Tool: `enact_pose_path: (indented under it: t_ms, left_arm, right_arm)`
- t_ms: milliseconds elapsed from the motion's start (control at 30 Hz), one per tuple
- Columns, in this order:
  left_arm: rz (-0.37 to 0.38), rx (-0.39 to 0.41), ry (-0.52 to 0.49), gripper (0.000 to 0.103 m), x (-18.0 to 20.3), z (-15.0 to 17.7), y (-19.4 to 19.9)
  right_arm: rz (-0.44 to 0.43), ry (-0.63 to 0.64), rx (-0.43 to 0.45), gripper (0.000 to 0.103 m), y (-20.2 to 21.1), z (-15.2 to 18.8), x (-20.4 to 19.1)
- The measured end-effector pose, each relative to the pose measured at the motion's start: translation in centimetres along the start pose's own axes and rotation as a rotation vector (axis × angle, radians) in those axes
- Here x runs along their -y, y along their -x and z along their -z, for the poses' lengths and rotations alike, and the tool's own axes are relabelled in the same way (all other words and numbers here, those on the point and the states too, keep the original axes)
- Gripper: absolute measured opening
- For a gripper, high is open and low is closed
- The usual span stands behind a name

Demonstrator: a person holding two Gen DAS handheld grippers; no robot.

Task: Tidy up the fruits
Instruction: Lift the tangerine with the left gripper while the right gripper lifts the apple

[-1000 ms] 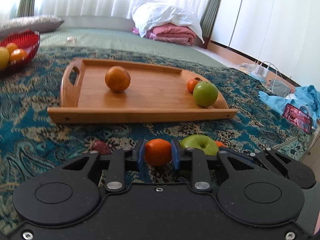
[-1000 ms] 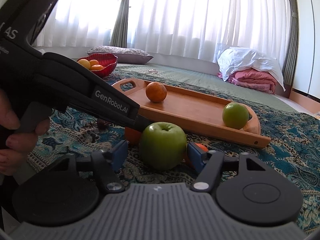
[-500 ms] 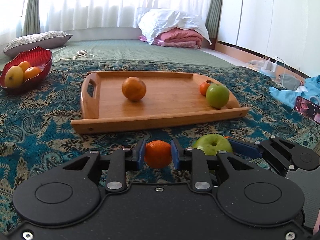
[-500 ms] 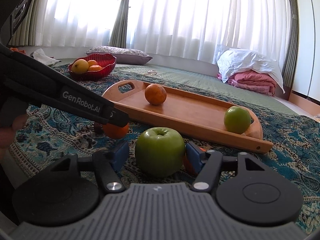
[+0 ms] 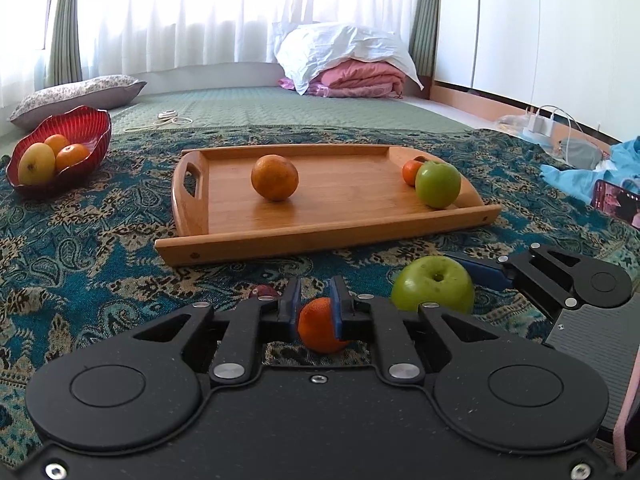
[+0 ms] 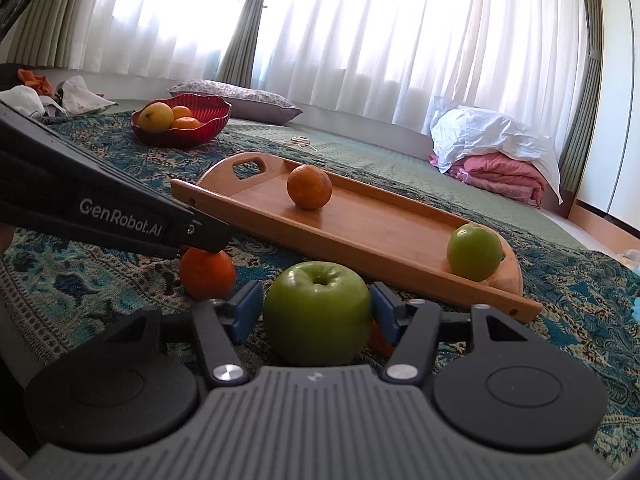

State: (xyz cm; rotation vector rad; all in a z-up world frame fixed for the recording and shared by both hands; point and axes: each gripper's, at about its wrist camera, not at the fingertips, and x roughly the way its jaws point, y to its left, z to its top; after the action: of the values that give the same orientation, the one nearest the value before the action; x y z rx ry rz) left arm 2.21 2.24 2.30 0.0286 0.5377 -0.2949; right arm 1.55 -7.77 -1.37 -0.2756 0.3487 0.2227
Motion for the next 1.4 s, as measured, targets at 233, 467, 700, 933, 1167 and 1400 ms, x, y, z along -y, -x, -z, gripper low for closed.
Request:
enact_pose_path:
  t_ms: [233, 467, 700, 933, 1167, 1400]
  left_arm:
    - [0.011, 0.008, 0.004, 0.022, 0.2, 0.3, 0.4]
    - [0.029, 0.008, -0.014, 0.036, 0.7, 0.9, 0.3]
    - [0.059, -0.028, -0.024, 0.038, 1.8, 1.5, -0.4]
    - [0.068, -0.064, 0.0, 0.038, 2.1, 2.0, -1.3]
    - [0.064, -0.065, 0.023, 0.034, 1.9, 2.1, -1.2]
    - [0.052, -0.06, 0.012, 0.032, 2.2, 2.3, -1.0]
  right_arm:
    - [-0.011, -0.07, 0.011, 0.06, 1.5, 0.1, 1.0]
    - [0.013, -0.097, 0.012, 0.06, 2.8, 0.5, 1.6]
    - [0.048, -0.137, 0.0, 0.06, 3.8, 1.1, 2.9]
    - [0.072, -0.144, -0.011, 0.06, 4.4, 1.8, 3.6]
    - [0.074, -0.193, -0.012, 0.061, 3.6, 2.1, 3.8]
    - [0.057, -0.286, -0.06, 0.061, 2.4, 3.0, 4.8]
